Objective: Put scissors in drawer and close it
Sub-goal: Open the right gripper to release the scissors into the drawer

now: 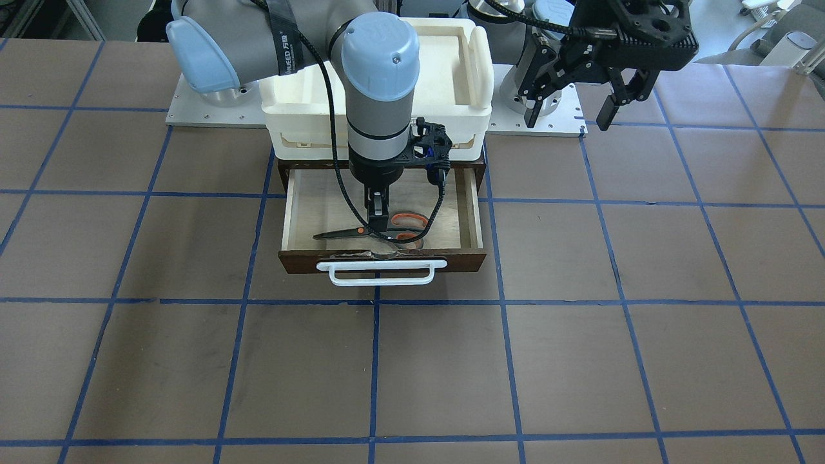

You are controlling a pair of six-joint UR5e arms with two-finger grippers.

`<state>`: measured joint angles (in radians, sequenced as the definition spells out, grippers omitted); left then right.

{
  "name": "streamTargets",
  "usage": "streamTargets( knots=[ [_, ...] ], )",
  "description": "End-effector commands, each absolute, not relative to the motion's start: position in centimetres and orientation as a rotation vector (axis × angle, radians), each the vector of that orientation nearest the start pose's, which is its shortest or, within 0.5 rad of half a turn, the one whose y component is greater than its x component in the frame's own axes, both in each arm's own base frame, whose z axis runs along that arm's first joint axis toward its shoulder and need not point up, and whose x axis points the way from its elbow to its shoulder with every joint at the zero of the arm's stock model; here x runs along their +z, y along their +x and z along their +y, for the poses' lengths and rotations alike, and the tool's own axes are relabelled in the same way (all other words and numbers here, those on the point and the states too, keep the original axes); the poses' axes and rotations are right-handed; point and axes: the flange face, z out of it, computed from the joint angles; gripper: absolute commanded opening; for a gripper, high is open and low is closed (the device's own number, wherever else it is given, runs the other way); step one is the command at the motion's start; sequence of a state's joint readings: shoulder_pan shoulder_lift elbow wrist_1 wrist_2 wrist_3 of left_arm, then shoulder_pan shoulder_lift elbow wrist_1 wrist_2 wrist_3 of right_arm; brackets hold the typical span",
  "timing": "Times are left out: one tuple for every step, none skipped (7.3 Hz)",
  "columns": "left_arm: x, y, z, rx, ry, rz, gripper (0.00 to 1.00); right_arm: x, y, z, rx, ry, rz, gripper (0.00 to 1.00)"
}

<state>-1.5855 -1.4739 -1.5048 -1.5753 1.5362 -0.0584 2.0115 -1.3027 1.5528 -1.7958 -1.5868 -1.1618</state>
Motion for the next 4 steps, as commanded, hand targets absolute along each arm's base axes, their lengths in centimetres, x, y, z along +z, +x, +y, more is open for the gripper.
streamTargets(
  knots=[
    [56.3, -14.2, -45.7, -0.242, -0.071, 3.174, 1.00, 42.3, 34.6, -47.6, -0.104, -1.919, 2.518, 1.00],
    [55.4, -14.2, -46.4, -0.213, -0.076, 3.178, 1.00, 43.9, 31.5, -48.8, -0.151, -1.653, 2.702, 1.00],
    [53.5, -14.5, -47.7, -0.169, -0.082, 3.224, 1.00, 45.0, 26.8, -50.9, -0.172, -1.340, 2.866, 1.00],
    [51.1, -15.6, -49.7, -0.162, -0.097, 3.259, 1.00, 45.9, 23.1, -52.1, -0.194, -1.144, 2.948, 1.00]
  ],
)
